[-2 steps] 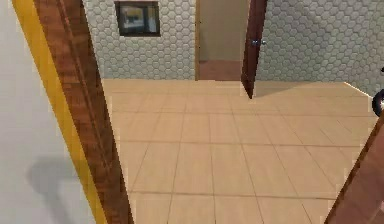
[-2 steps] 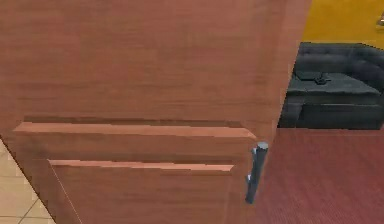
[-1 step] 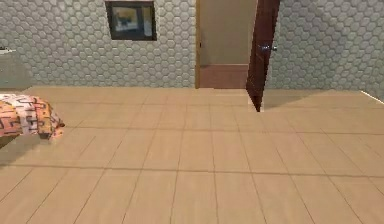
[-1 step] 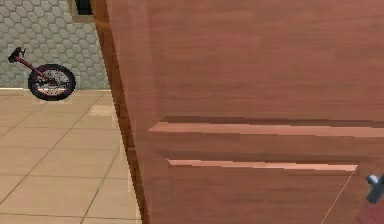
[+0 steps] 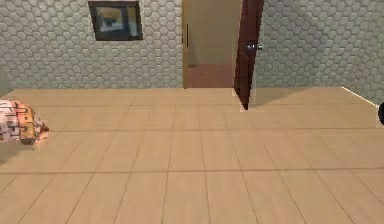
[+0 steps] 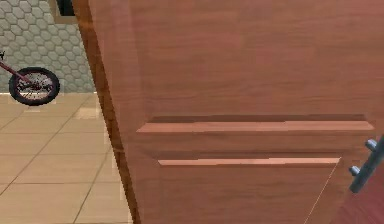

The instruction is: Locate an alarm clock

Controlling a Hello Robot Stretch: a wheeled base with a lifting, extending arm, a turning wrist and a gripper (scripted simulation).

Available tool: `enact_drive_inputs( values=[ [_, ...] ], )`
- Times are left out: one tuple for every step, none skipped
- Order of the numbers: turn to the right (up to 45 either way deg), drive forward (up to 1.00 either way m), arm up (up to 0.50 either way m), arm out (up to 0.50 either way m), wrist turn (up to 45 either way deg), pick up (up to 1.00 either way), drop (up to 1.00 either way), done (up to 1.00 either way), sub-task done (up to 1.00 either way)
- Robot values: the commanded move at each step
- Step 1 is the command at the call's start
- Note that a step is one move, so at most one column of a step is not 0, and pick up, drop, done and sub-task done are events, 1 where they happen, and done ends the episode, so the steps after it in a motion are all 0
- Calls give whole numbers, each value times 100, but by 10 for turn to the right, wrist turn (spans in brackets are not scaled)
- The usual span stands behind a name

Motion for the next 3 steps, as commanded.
enact_drive_inputs(
  values=[
    [0, 45, 0, 0, 0, 0, 0, 0, 0],
    [-330, 0, 0, 0, 0, 0, 0, 0, 0],
    [0, 100, 0, 0, 0, 0, 0, 0, 0]
  ],
)
